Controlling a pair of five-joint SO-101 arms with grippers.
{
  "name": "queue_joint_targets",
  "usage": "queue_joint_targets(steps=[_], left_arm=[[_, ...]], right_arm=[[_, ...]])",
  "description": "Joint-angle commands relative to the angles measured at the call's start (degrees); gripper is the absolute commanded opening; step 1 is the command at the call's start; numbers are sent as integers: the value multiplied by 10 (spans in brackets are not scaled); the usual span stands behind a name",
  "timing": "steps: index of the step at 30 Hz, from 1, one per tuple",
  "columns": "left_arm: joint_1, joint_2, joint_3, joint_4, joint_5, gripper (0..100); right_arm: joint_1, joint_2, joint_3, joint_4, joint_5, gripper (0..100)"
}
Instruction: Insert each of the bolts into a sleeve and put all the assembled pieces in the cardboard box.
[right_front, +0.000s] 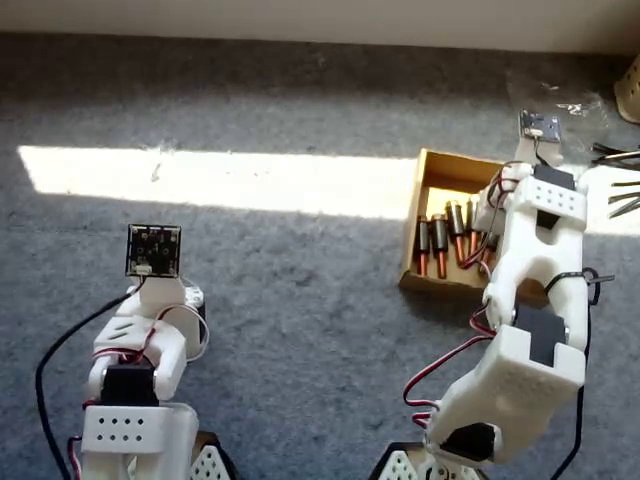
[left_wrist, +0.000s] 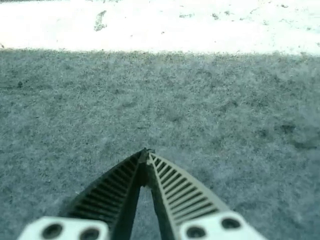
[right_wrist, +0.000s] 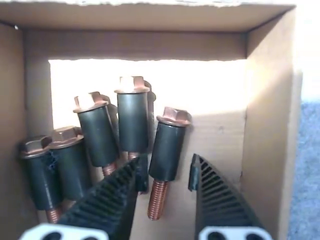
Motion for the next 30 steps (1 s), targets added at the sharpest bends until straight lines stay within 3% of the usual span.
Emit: queue_joint_targets(steps=[1, 11, 16, 20, 24, 28, 30], left_arm=[[17, -7, -9, -12, 3, 5], [14, -7, -9, -51, 0, 5], [13, -7, -11, -91, 2, 5], [13, -11, -12, -113, 2, 5], [5, -91, -24, -107, 2, 5], [7, -217, -18, -38, -1, 5], [6, -205, -17, -18, -1, 5]], right_arm=[[0, -11, -29, 19, -5, 36], [-67, -36, -64, 127, -7, 7], [-102, -90, -99, 167, -104, 5], [-120, -152, -115, 187, -111, 5], [-137, -224, -112, 187, -111, 5], [-153, -294, -109, 188, -111, 5], [-154, -319, -109, 202, -113, 5]])
